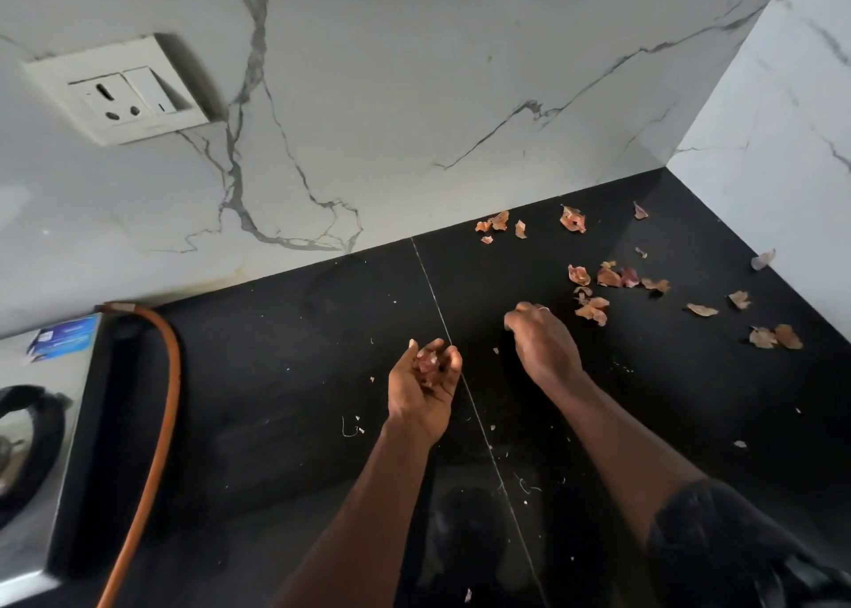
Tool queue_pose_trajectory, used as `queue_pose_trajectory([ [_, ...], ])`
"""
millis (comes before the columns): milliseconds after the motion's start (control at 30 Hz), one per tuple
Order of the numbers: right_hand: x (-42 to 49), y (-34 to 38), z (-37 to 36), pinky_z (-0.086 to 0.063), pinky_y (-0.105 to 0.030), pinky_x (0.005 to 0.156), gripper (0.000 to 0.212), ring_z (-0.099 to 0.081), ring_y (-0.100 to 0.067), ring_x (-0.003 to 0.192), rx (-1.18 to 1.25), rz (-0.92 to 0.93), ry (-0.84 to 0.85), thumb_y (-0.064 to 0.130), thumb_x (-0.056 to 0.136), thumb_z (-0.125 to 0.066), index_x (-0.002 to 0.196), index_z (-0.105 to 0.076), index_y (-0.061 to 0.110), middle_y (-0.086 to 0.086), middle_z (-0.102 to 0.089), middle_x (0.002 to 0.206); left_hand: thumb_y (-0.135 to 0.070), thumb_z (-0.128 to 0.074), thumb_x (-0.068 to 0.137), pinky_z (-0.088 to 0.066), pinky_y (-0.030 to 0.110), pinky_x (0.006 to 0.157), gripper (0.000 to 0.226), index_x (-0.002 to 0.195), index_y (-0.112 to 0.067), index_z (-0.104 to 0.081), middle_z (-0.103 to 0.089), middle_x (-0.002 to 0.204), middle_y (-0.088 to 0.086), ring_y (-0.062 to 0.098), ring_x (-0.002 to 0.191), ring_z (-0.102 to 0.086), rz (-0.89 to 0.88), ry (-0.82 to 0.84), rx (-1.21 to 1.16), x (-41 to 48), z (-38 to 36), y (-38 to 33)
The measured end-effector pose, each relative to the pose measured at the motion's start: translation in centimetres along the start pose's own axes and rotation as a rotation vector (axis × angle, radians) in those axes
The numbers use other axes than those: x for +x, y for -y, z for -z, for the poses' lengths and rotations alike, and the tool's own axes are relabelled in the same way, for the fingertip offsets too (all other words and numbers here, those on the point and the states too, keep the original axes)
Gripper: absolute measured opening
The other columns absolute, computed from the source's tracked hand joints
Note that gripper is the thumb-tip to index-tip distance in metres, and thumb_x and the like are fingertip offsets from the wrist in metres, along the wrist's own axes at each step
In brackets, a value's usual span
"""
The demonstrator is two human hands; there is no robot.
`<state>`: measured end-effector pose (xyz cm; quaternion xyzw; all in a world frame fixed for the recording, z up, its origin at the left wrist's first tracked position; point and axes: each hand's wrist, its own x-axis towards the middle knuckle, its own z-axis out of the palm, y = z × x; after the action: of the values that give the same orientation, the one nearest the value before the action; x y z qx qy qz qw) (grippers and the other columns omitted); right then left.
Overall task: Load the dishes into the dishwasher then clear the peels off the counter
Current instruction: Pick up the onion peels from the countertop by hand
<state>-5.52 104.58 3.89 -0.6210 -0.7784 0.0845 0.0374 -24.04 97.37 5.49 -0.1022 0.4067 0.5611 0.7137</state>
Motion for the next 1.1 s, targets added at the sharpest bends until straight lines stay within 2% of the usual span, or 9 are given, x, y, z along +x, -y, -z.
queue_pose_trajectory([
  [100, -0.8, 1.0, 0.1, -0.042, -0.020, 0.069, 0.016, -0.057, -0.008, 0.088, 0.035, -0.029, 0.018, 0.016, 0.091, -0.069, 0.105, -0.063, 0.022, 0.002, -0.061, 0.105, -0.032, -0.050, 0.104, -0.062, 0.031, 0.071, 0.039, 0.104, 0.003, -0.066, -0.071, 0.084, 0.018, 0.025, 0.076, -0.071, -0.002, 0.002, 0.007, -0.3, 0.0, 0.1],
  [233, -1.5, 2.0, 1.1, -0.052, -0.022, 0.078, 0.013, -0.064, -0.007, 0.088, 0.262, -0.141, 0.000, 0.016, 0.090, -0.071, 0.102, -0.069, 0.022, 0.004, -0.069, 0.101, -0.032, -0.049, 0.104, -0.062, 0.033, 0.073, 0.039, 0.102, 0.003, -0.066, -0.070, 0.088, 0.019, 0.027, 0.080, -0.070, -0.009, 0.007, 0.032, -0.5, 0.2, 0.2],
  [400, -3.0, 6.3, 3.7, -0.056, -0.022, 0.075, 0.014, -0.065, -0.004, 0.082, 0.474, 0.045, -0.129, 0.007, 0.085, -0.075, 0.093, -0.074, 0.018, 0.005, -0.070, 0.095, -0.030, -0.047, 0.105, -0.059, 0.038, 0.083, 0.039, 0.101, 0.003, -0.067, -0.070, 0.096, 0.020, 0.030, 0.089, -0.070, -0.018, 0.013, 0.033, -0.5, 0.7, 0.5],
  [500, -4.5, 9.3, 3.9, -0.056, -0.025, 0.072, 0.011, -0.064, -0.007, 0.079, 0.425, 0.183, -0.071, 0.010, 0.088, -0.072, 0.093, -0.076, 0.019, 0.005, -0.067, 0.093, -0.031, -0.043, 0.106, -0.057, 0.030, 0.073, 0.038, 0.097, -0.003, -0.067, -0.069, 0.091, 0.012, 0.021, 0.080, -0.069, -0.008, 0.030, 0.072, -0.6, 0.9, 0.7],
  [600, -5.1, 9.8, 3.7, -0.057, -0.023, 0.073, 0.011, -0.065, -0.005, 0.081, 0.390, 0.209, -0.043, 0.019, 0.093, -0.069, 0.101, -0.076, 0.020, 0.006, -0.069, 0.097, -0.032, -0.046, 0.105, -0.057, 0.026, 0.066, 0.034, 0.092, -0.007, -0.065, -0.063, 0.086, 0.007, 0.017, 0.075, -0.065, -0.001, 0.020, 0.097, -0.3, 1.2, 0.8],
  [733, -3.1, 6.4, 4.4, -0.058, -0.027, 0.075, 0.011, -0.066, -0.003, 0.081, 0.496, 0.146, -0.115, 0.018, 0.089, -0.074, 0.099, -0.076, 0.020, 0.007, -0.072, 0.094, -0.030, -0.044, 0.105, -0.057, 0.038, 0.085, 0.039, 0.102, 0.001, -0.067, -0.068, 0.097, 0.018, 0.027, 0.089, -0.068, 0.020, 0.064, 0.060, -0.4, 1.2, 0.5],
  [833, -0.8, 0.5, 4.1, -0.054, -0.027, 0.085, 0.020, -0.067, -0.012, 0.097, 0.395, -0.088, -0.168, 0.016, 0.089, -0.074, 0.108, -0.073, 0.018, 0.000, -0.071, 0.110, -0.030, -0.045, 0.105, -0.056, 0.039, 0.087, 0.037, 0.102, 0.000, -0.067, -0.068, 0.094, 0.018, 0.027, 0.085, -0.068, 0.045, 0.061, 0.044, -0.7, 1.3, 0.5],
  [933, -0.1, -5.6, 3.0, -0.056, -0.041, 0.090, 0.029, -0.063, -0.025, 0.108, 0.214, -0.321, -0.136, 0.014, 0.090, -0.072, 0.118, -0.066, 0.015, -0.010, -0.062, 0.123, -0.029, -0.046, 0.104, -0.055, 0.038, 0.085, 0.035, 0.106, -0.002, -0.067, -0.069, 0.095, 0.016, 0.024, 0.083, -0.069, 0.048, 0.060, 0.057, -0.5, 1.5, 0.6],
  [1100, -1.7, -8.8, 2.1, -0.055, -0.038, 0.079, 0.012, -0.059, -0.020, 0.093, 0.063, -0.246, -0.058, 0.013, 0.092, -0.067, 0.103, -0.069, 0.015, -0.006, -0.061, 0.107, -0.027, -0.045, 0.104, -0.055, 0.038, 0.085, 0.035, 0.109, 0.000, -0.066, -0.069, 0.102, 0.020, 0.028, 0.087, -0.070, 0.032, 0.073, 0.039, -0.3, 1.4, 0.8],
])
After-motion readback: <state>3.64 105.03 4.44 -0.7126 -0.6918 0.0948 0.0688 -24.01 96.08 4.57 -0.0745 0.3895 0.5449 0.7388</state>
